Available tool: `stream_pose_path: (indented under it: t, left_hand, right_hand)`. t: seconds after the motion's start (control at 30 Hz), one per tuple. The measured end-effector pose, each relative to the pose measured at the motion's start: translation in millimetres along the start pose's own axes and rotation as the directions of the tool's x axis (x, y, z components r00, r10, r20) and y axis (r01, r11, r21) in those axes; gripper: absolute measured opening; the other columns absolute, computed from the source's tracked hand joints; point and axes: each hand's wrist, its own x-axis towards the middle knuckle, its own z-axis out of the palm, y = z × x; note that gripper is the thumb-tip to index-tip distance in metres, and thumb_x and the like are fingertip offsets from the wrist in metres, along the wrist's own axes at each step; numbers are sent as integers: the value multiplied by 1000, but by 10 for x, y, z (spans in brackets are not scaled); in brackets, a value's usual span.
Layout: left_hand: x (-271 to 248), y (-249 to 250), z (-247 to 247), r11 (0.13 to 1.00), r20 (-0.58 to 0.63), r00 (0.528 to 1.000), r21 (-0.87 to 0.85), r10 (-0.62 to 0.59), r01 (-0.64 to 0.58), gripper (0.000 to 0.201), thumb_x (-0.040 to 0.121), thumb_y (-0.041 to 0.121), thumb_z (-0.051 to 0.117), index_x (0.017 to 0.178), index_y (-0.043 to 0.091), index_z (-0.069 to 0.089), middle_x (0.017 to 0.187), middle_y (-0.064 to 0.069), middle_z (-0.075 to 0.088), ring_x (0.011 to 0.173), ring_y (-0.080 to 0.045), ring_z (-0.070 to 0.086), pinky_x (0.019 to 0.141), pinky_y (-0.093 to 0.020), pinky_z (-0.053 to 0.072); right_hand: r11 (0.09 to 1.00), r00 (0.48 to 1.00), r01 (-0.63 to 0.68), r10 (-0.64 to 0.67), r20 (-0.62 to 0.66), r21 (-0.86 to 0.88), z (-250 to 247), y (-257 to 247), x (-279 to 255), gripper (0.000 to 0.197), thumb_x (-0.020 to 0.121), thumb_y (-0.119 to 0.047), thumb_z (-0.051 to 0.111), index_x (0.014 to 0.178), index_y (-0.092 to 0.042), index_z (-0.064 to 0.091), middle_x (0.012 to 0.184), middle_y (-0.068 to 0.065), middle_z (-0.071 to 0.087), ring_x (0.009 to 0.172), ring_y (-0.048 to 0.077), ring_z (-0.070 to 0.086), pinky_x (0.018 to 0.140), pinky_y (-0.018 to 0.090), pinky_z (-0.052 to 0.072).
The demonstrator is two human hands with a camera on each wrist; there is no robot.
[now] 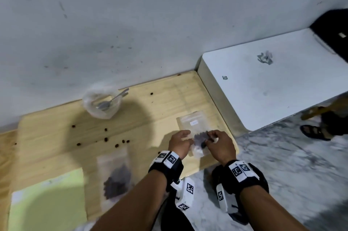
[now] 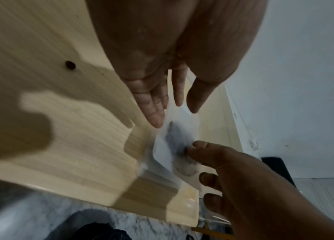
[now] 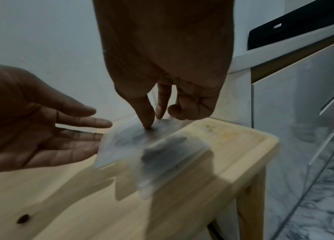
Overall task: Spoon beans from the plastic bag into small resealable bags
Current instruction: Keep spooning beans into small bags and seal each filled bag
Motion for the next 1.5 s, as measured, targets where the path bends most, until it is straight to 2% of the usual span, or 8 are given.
stream_pose_path:
  t: [0.23,0.4,0.5,0.7,0.9,1.0,1.2,1.5]
  left_hand:
    - [171,12,201,990,51,996,123,-77,71,41,84,13,67,123,24,62,130,-1,53,121,-26,56,105,-45,46]
    - [100,47,38,992,15,999,124,-40,38,38,85,18,69,121,25,61,132,1,56,119,-25,57,97,-39,50]
    - [-28,56,-221,999,-7,1000,51,13,-13,27,90,13,64,117,18,61,115,-2,63,94,-24,64,61,-26,47]
    - [-463,-207,-1167,997,-223,972,-9,70,-74,11,89,8,64,95,18,65,80,-3,67,54,-10,60,47,-22,39]
    - [-876,-741,-2040,996,-497,866,86,56,-16,10,85,18,68,84,28,68,92,2,71,84,-21,67,81,-34,54]
    - [-1023,-974,-2339,990,-539,842,127,20,58,3,84,21,68,87,23,68,97,2,69,91,-19,64,84,-30,50]
    - [-1123,-1216,-2551,984,-393,919,154,-23,90,8,81,19,69,75,23,67,93,1,70,93,-20,65,77,-24,44]
    - [-1137,-1376,-2529,985,-317,948,170,25,31,12,82,13,68,93,16,73,111,-4,69,104,-21,63,92,-24,45]
  right_hand:
    - [993,996,8,2,85,-117,69,232,275,40,81,-26,74,120,-26,63,127,3,57,110,26,63,92,37,51]
    - [986,995,96,-99,-10,-139,108,149,134,47,85,-20,68,130,-27,56,140,0,42,109,27,61,83,35,49]
    - [967,966,245,-250,-69,-66,249,-56,-74,34,85,-19,69,118,-24,62,116,-6,55,101,19,60,74,27,41]
    - [954,904,293,-296,308,56,1017,-524,-669,7,82,-33,67,83,-39,63,80,-16,68,79,7,64,71,28,50]
    - [969,869,235,-172,464,-81,1629,-754,-1139,27,83,-43,69,108,-33,66,98,-12,68,94,14,64,85,28,51]
    - [970,891,206,-131,435,-131,1774,-851,-1354,37,82,-43,69,112,-22,64,101,-3,65,91,17,59,81,30,48]
    - [974,932,156,-90,352,-162,1946,-1000,-1647,29,81,-35,72,94,-10,64,80,1,61,66,11,51,58,25,39]
    - [997,964,10,10,264,-73,2062,-899,-1637,30,80,-37,72,104,-22,64,100,-4,66,91,19,60,74,27,43]
